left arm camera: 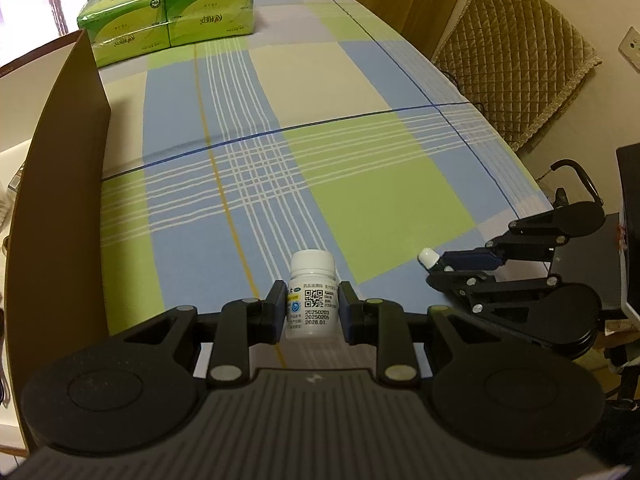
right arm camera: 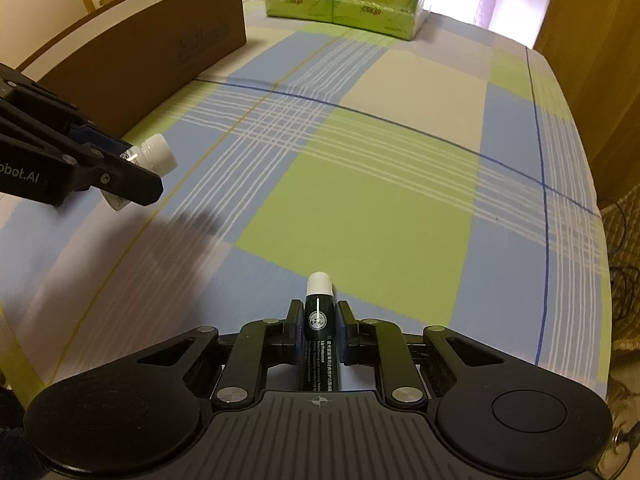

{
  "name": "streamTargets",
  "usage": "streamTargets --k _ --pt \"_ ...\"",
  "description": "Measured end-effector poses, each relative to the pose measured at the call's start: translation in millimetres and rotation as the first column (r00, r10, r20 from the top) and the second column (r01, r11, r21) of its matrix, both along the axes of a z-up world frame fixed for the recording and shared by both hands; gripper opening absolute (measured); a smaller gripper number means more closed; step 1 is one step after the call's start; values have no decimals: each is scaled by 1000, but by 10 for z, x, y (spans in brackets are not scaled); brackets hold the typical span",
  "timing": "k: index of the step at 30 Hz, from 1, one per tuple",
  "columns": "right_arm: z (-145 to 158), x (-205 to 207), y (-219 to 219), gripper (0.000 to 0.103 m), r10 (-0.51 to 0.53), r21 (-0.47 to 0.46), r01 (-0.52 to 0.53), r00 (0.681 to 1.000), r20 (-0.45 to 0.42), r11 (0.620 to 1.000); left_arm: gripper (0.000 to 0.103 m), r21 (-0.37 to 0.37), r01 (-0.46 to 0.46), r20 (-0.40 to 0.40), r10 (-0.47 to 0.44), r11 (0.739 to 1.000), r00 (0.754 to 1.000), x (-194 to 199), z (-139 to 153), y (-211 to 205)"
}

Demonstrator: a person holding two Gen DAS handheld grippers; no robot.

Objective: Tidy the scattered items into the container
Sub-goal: 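Lift the pill bottle and green tube and carry both over the box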

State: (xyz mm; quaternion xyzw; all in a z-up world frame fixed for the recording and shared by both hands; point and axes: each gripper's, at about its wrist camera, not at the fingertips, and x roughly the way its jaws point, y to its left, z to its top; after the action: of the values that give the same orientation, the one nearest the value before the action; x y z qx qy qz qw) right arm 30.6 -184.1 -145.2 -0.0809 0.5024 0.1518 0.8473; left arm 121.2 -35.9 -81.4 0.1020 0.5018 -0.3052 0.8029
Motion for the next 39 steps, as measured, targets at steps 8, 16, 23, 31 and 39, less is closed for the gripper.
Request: streamTargets --k 8,16,23,31,39 --pt "153 -136 -47 18 -53 71 54 998 -13 996 22 -17 4 17 -4 1000 1000 -75 77 73" --pt "503 -143 7 18 -74 110 66 995 72 992 22 -43 -2 59 5 999 998 -120 249 185" --pt "834 -114 145 18 -60 168 35 988 145 985 22 -81 -26 103 35 996 994 -152 487 383" --pt "1198 13 523 18 -7 285 -50 980 196 957 22 -118 -91 170 111 989 979 -166 823 837" --pt "1380 199 1232 18 104 359 -187 966 237 915 22 -107 -204 222 224 973 949 -63 1040 1585"
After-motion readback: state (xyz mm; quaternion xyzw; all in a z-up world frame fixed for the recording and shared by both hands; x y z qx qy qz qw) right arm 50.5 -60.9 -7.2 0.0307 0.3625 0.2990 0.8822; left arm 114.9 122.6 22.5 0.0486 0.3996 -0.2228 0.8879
